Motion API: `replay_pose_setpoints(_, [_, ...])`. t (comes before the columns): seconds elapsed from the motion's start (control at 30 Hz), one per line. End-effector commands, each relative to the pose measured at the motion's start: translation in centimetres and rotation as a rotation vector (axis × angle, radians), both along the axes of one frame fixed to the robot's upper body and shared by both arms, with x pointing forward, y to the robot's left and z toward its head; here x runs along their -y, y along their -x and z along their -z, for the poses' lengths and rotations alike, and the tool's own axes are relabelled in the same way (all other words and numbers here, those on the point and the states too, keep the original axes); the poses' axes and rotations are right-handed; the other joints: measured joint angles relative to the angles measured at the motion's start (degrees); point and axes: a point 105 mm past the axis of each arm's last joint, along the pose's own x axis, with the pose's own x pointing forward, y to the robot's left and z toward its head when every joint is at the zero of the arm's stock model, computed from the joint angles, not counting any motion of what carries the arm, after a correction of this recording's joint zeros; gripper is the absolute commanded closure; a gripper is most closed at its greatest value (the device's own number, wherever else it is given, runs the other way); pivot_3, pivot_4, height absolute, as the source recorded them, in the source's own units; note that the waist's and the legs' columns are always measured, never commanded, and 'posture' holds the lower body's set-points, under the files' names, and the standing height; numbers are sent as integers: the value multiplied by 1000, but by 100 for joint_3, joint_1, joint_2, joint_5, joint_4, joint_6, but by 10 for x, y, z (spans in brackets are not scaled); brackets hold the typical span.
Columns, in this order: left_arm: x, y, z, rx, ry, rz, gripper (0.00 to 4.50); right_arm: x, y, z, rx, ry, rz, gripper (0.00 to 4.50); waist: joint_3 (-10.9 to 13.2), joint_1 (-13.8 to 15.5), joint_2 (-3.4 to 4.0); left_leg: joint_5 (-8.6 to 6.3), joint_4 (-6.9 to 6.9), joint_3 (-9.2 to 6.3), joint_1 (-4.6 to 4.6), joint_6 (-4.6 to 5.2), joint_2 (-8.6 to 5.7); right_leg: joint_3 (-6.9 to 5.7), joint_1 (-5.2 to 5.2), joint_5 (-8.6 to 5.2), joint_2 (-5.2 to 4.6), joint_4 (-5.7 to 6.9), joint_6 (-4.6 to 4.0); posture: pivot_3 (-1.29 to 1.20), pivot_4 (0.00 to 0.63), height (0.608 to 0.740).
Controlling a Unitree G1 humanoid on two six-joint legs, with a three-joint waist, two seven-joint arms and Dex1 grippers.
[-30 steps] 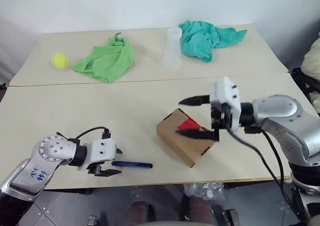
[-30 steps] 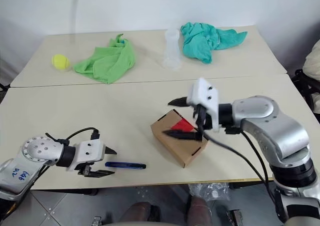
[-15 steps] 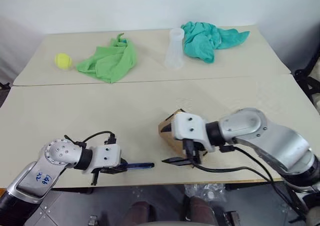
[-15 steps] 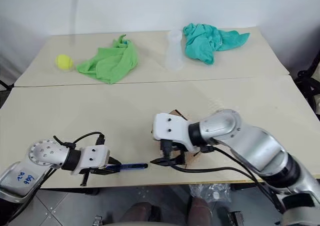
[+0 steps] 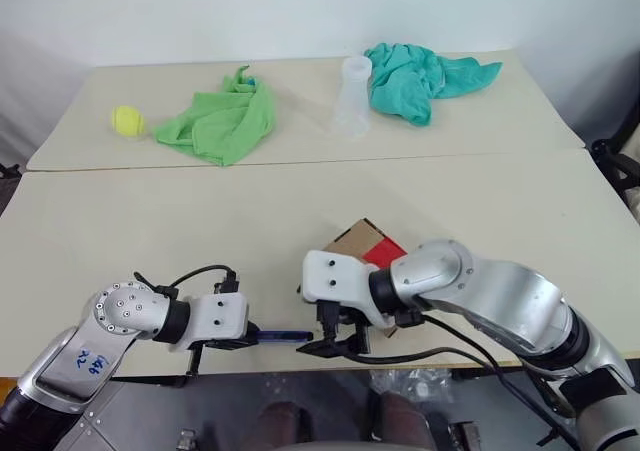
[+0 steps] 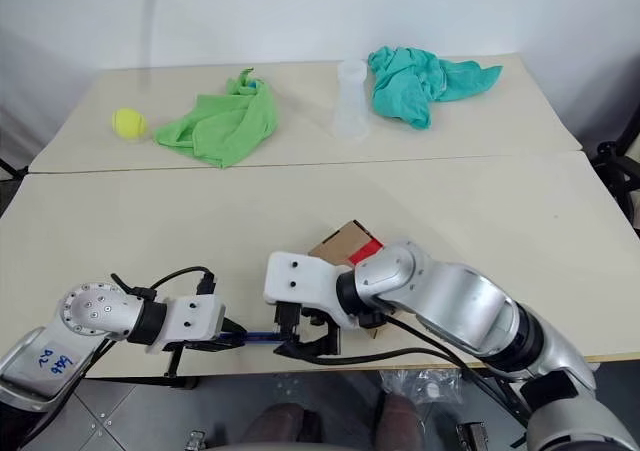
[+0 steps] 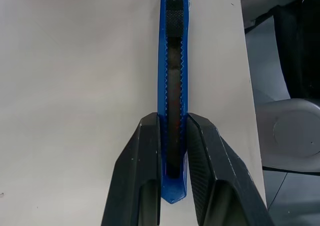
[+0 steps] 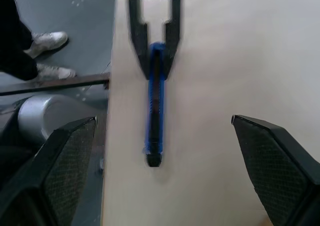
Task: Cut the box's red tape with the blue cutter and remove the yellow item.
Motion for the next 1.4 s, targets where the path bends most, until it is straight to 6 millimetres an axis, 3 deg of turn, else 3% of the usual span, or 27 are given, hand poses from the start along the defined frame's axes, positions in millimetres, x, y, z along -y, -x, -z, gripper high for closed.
replay_pose_setpoints(0.03, [0,19,47,-176,-71,-35,4047,-6,-2,2,42,-6,-3,0,-6,13,9,0,0,0,0,0,-1,1,1,0,0,0,0,0,150,740])
replay_pose_setpoints(0.17, [2,12,41,-159,-72,-76,4047,-4,-5,9,73,32,5,0,-11,22,14,8,2,-6,4,13,-18,7,12,6,-14,-1,11,0,150,740])
replay_pose_setpoints(0.33, [1,18,39,-186,-88,-86,4047,-4,-9,15,117,62,-2,0,-11,14,13,9,21,-6,3,17,-23,13,15,15,-22,-2,27,0,150,740])
replay_pose_setpoints(0.37, [0,18,39,-187,-93,-93,4060,-6,-8,14,116,48,-12,185,-11,10,13,9,22,-6,3,17,-23,13,14,15,-22,-2,28,0,150,740])
replay_pose_setpoints(0.43, [-2,17,39,-181,-99,-109,4063,-9,-7,12,121,29,-22,592,-11,6,13,8,21,-6,3,14,-19,12,12,15,-20,-1,28,0,150,740])
replay_pose_setpoints(0.8, [-4,15,38,-181,-90,-135,4063,-2,-16,15,201,69,-32,4436,-11,5,13,8,21,-6,2,12,-16,10,10,14,-18,-2,28,0,150,740])
replay_pose_setpoints(1.4, [-3,14,38,-185,-88,-138,4063,-8,-14,36,238,155,-125,4472,-11,7,13,8,21,-6,2,11,-16,10,7,14,-22,-11,27,0,150,740])
